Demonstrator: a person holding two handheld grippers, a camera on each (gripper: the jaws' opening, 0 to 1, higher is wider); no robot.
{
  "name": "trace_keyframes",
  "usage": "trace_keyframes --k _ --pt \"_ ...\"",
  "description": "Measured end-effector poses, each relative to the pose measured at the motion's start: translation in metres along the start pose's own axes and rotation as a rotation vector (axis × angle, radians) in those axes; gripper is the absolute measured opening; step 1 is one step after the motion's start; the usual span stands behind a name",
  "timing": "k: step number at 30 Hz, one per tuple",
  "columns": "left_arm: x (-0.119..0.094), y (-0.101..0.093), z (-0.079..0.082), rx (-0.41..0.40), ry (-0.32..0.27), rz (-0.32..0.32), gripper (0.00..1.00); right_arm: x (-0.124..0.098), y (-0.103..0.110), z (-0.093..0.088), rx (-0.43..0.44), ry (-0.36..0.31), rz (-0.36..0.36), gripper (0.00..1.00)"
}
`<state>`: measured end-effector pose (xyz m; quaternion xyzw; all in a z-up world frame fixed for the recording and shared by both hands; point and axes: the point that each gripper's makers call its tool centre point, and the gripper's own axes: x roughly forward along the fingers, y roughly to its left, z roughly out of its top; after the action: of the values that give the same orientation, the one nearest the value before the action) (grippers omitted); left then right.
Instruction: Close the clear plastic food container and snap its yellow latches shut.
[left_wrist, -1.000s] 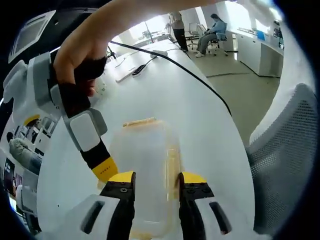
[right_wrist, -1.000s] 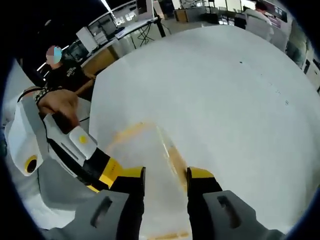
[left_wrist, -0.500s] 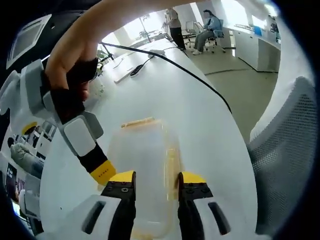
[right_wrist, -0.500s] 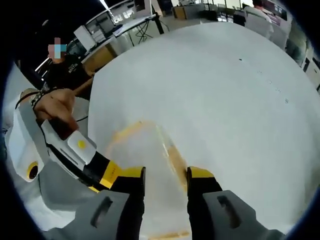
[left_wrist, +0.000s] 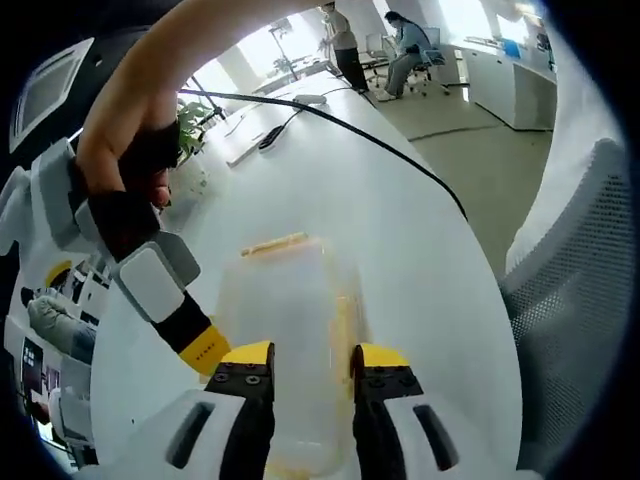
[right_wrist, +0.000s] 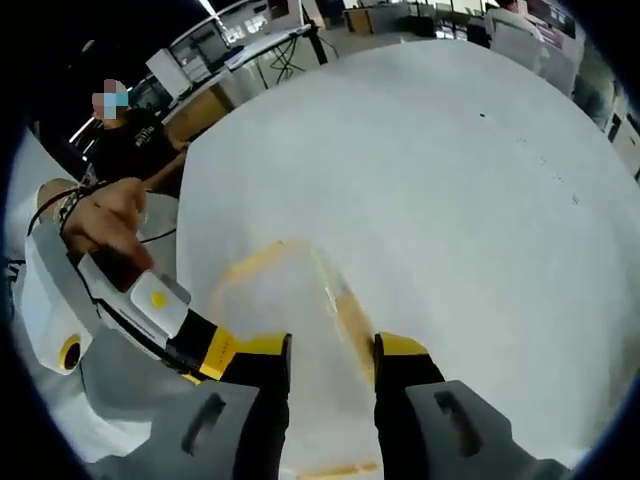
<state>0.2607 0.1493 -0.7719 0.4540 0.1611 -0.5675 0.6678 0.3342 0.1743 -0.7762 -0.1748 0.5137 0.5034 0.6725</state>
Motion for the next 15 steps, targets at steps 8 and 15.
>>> trace_keyframes --k 8,15 --pt "0.0023 -0.0013 -0.0002 0.008 0.006 0.005 0.24 0.0017 0.0009 -0.0001 -0.013 0.036 0.033 0.28" --pt "0.0022 -0.0021 -0.0012 0.016 0.0 0.0 0.24 0.0054 0.0015 0.0001 -0.017 0.106 0.083 0.27"
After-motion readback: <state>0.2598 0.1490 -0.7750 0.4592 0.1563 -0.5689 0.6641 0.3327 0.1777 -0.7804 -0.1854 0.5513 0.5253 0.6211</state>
